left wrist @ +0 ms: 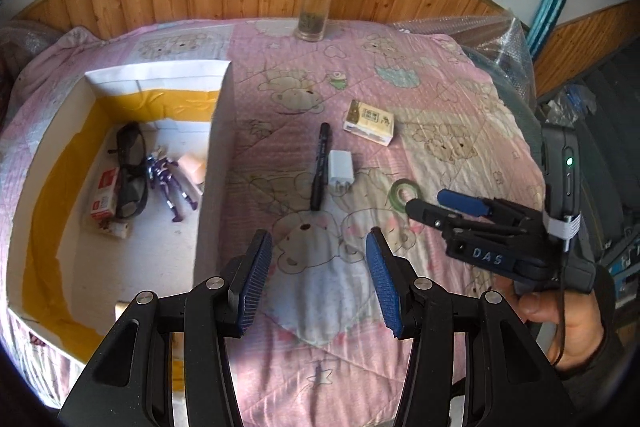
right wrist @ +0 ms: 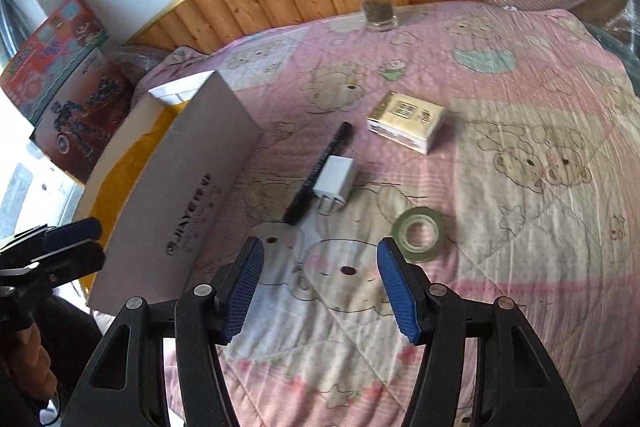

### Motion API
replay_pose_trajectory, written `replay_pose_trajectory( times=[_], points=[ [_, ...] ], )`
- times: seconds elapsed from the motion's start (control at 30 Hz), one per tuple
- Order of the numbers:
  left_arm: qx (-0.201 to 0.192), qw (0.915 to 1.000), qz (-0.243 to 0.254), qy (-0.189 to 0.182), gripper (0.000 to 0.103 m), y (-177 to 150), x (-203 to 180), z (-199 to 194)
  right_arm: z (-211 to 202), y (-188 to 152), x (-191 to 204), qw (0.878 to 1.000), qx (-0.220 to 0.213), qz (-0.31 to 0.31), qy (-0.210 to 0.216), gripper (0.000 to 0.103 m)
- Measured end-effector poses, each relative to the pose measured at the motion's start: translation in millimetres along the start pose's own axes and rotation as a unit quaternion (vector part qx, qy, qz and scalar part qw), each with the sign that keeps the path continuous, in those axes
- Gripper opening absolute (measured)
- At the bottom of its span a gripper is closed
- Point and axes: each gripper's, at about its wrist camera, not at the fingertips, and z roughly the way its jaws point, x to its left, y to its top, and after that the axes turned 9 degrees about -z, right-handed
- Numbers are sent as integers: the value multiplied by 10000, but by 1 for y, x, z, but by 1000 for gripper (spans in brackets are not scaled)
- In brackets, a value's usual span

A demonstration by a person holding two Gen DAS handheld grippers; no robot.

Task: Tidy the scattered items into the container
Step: 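Move the left tool to the white charger while the right tool reaches the green tape roll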

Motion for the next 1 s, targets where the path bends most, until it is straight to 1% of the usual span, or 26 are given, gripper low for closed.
replay_pose_trajectory(
  times=[0.13, 0.2, 0.33, 0.43, 0.53, 0.6, 0.73, 0.77, 0.8, 0.87, 0.93, 1.0],
  points=[
    [128, 9998, -31, -176, 52, 19, -13, 32, 14, -6, -17, 9989, 191, 66, -411, 60],
    [206, 9996, -91, -180, 52, 27, -16, 52, 20, -6, -24, 9985, 242, 155, -471, 60],
    [497, 9982, -189, -260, 52, 38, -19, 96, 29, -3, -35, 9978, 243, 306, -537, 60],
    [609, 9979, -205, -77, 52, 42, -21, 128, 36, -1, -37, 9975, 265, 369, -540, 60],
    [721, 9968, -329, -85, 52, 46, -19, 154, 44, -1, -37, 9974, 310, 369, -530, 60],
    [759, 9962, -379, -175, 52, 48, -19, 165, 49, -2, -38, 9973, 340, 352, -544, 60],
    [832, 9952, -464, -224, 52, 53, -19, 188, 56, -3, -40, 9970, 382, 324, -583, 60],
    [708, 9964, -442, -172, 53, 55, -19, 188, 58, -3, -40, 9969, 396, 316, -599, 58],
    [725, 9963, -423, -175, 53, 56, -19, 191, 60, -4, -40, 9968, 410, 304, -607, 56],
    [765, 9955, -528, -189, 53, 59, -14, 196, 63, -4, -42, 9966, 451, 299, -626, 44],
    [731, 9946, -674, -288, 53, 60, -8, 193, 66, -5, -43, 9963, 495, 309, -629, 42],
    [589, 9949, -755, -310, 53, 60, -2, 185, 70, -6, -45, 9960, 529, 340, -633, 42]
  ],
)
